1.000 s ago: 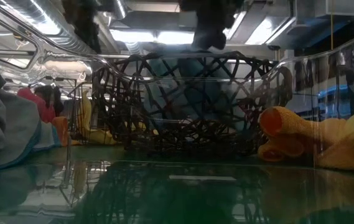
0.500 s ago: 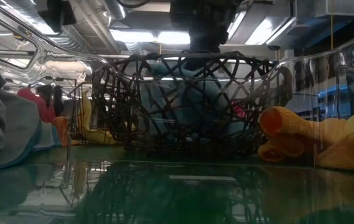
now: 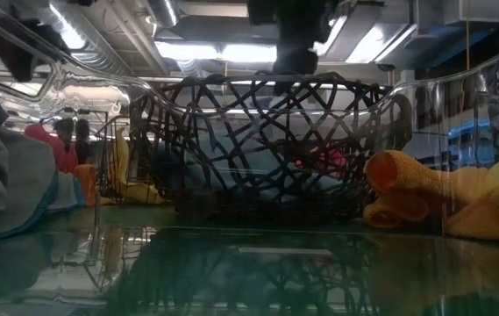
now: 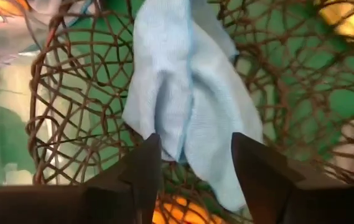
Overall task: Sort microfiber towel by color & place in baskets
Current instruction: Put the blue microfiber towel into the black wire basket
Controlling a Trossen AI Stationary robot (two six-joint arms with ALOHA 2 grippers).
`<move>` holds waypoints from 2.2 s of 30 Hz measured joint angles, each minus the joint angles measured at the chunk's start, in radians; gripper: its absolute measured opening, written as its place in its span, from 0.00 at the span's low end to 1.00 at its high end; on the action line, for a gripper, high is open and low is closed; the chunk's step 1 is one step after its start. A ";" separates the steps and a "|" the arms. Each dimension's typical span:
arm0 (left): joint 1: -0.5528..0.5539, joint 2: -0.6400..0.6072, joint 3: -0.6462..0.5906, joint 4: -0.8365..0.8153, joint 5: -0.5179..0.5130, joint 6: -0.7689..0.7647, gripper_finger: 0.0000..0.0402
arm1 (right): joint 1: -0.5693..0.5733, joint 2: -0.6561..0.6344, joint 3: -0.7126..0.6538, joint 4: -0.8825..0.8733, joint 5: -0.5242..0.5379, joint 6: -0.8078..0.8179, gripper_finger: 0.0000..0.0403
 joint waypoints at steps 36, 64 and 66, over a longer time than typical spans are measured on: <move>-0.043 0.000 -0.301 0.430 0.004 -0.085 0.04 | 0.171 -0.389 0.013 -0.409 0.363 0.038 0.48; -0.044 -0.002 -0.112 0.463 0.045 0.059 0.01 | 0.196 -0.828 -0.845 0.133 0.383 0.193 0.48; -0.043 -0.002 -0.070 0.458 0.045 0.091 0.01 | 0.196 -0.828 -0.883 0.175 0.377 0.193 0.48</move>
